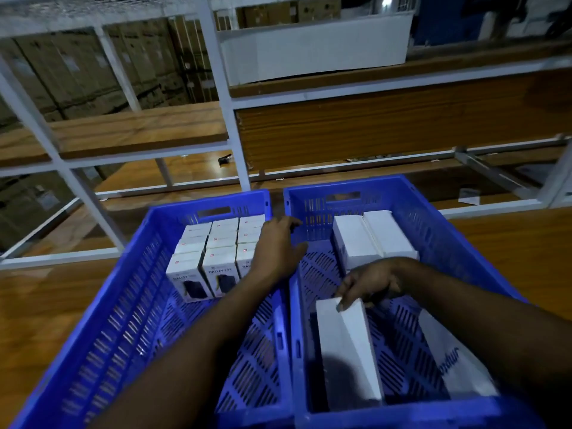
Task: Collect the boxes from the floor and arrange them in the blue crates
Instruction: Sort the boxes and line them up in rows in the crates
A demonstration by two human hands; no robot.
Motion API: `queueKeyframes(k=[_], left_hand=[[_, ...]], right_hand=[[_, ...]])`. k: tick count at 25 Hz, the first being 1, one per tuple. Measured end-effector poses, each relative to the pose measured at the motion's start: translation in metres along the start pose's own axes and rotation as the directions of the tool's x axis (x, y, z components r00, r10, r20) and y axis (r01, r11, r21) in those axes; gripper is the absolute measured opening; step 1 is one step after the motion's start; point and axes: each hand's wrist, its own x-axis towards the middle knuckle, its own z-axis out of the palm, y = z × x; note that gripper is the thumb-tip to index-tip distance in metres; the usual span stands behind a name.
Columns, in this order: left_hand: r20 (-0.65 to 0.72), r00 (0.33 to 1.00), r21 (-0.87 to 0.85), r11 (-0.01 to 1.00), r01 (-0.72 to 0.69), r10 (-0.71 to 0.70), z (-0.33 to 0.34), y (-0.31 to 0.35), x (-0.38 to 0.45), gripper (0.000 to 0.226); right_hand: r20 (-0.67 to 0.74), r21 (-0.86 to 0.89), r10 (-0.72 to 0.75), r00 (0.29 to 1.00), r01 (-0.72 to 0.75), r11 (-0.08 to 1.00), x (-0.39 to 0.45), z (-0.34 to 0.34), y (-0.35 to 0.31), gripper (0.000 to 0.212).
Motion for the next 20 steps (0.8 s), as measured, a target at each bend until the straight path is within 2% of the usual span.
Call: queueKeyframes(k=[2, 4, 8, 11, 14, 18, 20], left_hand=[[-0.011, 1.000, -0.028, 0.999, -0.022, 0.022, 0.005, 0.005, 0.001, 0.044], [-0.021, 1.000, -0.098, 0.995, -0.022, 0.020, 0.006, 0.014, 0.003, 0.041], [0.043, 0.999, -0.168, 0.986, -0.007, 0.015, 0.014, 0.032, 0.004, 0.043], [0.190, 0.980, -0.138, 0.988, 0.076, -0.049, 0.021, 0.041, 0.008, 0.060], [0.312, 0.943, -0.096, 0.984, 0.149, -0.113, 0.026, 0.049, 0.018, 0.086], [0.422, 0.893, -0.064, 0.977, 0.204, -0.159, 0.042, 0.057, 0.019, 0.111], [0.435, 0.879, -0.007, 0.976, 0.219, -0.194, 0.050, 0.061, 0.015, 0.114]], right_hand=[[-0.059, 0.111, -0.067, 0.996, 0.073, 0.991, -0.005, -0.012, -0.005, 0.027], [-0.218, 0.215, -0.086, 0.972, 0.134, 0.967, -0.010, -0.021, -0.009, 0.029], [-0.489, 0.316, -0.094, 0.867, 0.277, 0.907, -0.017, -0.029, -0.012, 0.032], [-0.584, 0.322, -0.106, 0.805, 0.350, 0.880, -0.021, -0.030, -0.012, 0.038], [-0.658, 0.341, -0.115, 0.744, 0.431, 0.835, -0.025, -0.028, -0.019, 0.034], [-0.812, 0.350, -0.044, 0.582, 0.546, 0.761, -0.024, -0.030, -0.028, 0.024], [-0.858, 0.325, -0.012, 0.513, 0.561, 0.761, -0.024, -0.029, -0.031, 0.026]])
